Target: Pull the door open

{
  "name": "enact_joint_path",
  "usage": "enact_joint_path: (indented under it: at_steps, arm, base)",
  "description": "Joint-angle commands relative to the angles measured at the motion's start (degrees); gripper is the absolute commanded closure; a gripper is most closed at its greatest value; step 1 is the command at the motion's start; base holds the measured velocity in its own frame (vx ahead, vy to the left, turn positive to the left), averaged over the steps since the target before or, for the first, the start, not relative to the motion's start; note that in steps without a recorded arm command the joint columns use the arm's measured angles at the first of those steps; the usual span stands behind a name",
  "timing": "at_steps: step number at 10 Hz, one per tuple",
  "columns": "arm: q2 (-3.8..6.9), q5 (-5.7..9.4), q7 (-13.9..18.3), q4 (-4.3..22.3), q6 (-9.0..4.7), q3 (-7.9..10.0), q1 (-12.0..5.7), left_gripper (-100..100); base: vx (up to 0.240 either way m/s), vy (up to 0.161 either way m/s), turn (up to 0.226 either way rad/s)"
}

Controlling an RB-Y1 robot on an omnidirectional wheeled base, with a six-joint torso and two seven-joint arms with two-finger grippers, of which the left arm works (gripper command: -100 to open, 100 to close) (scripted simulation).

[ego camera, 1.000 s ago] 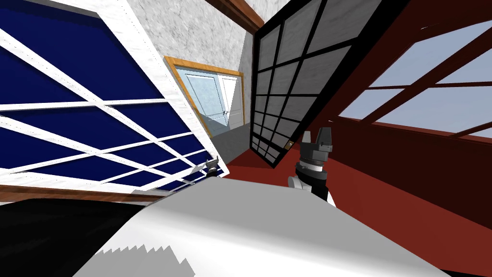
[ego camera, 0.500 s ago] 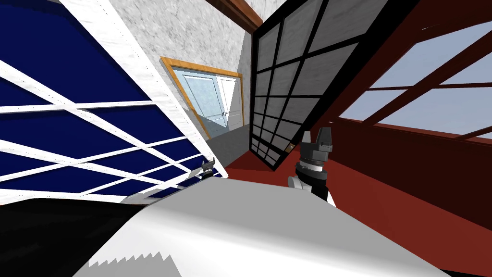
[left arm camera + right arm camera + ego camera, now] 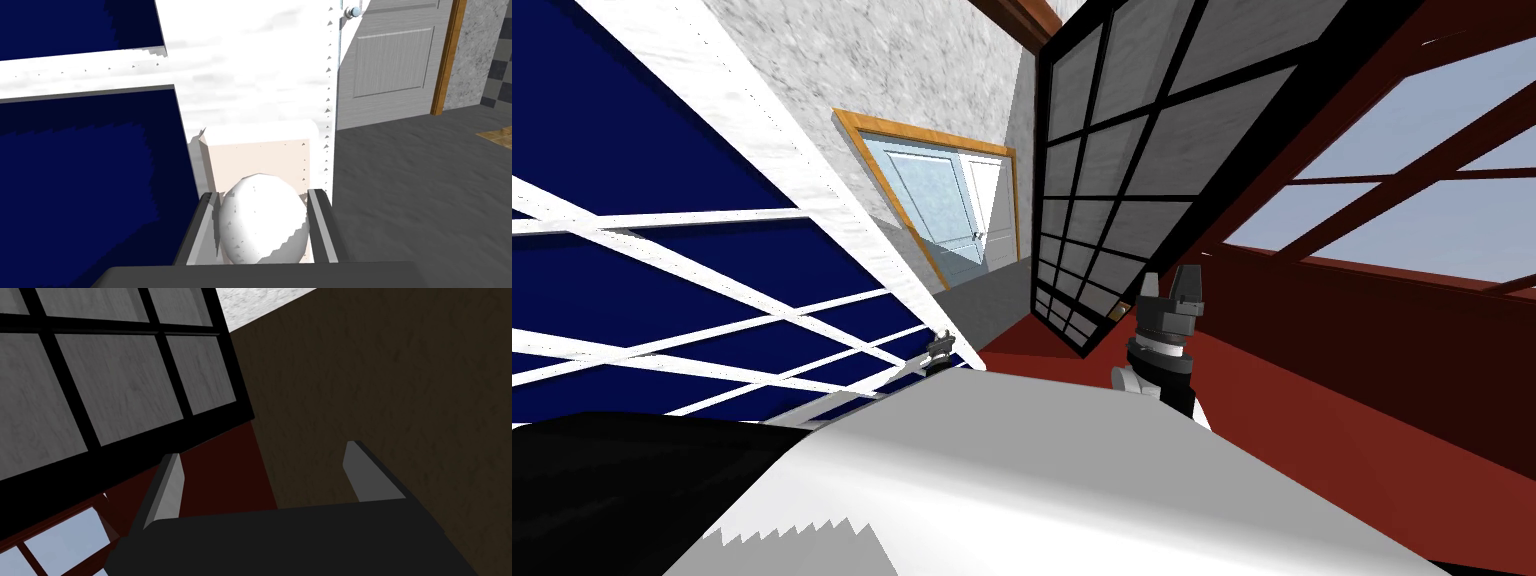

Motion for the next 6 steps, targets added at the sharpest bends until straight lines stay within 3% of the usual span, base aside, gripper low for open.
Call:
enact_joint_path:
  at_steps: [1, 4, 6]
  arm:
    - [-0.07, -0.02, 0.0, 0.0, 0.02, -0.06, 0.02, 100]
    - [-0.07, -0.02, 0.0, 0.0, 0.02, -0.06, 0.02, 100]
    - [0.35, -0.82, 1.0, -0.7, 0.27, -1.52, 0.27, 100]
  base:
    - [-0.015, 0.002, -0.013]
    - [-0.003, 0.000, -0.001]
    - [-0.172, -0.007, -0.062]
